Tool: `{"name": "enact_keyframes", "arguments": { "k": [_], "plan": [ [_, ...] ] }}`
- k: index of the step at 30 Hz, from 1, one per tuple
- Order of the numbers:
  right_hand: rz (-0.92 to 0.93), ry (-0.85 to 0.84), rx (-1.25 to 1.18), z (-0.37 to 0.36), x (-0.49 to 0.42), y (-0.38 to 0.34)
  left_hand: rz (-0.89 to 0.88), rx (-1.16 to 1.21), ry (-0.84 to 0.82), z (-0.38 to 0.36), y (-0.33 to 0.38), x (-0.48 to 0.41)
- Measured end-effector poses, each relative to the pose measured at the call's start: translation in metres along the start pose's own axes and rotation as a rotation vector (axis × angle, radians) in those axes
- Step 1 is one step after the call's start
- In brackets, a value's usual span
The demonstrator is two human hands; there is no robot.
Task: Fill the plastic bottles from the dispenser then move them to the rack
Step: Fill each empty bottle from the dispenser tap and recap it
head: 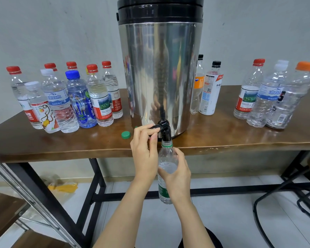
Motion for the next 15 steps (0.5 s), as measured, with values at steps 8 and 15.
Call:
{"name": "enact_keyframes", "arguments": {
  "k": [8, 15],
  "plan": [
    [-0.003, -0.004, 0.007, 0.0001, -0.0008, 0.0013, 0.016, -0.002, -0.008, -0.0002, -0.0003, 0.0004],
    [-0.003, -0.007, 0.017, 0.0008, -0.0004, 0.0003, 0.021, 0.002, -0.012, -0.0001, -0.0005, 0.0006]
  ]
}}
Point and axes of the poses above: each hand's wrist, its own x-axis away from the middle knuckle, its own z-axis out of the back of the hand, y = z × x, the point moved 7 cm from there along -x, towards the middle knuckle, and after that the axes turned 7 degrees about z, right-handed, at the moved point
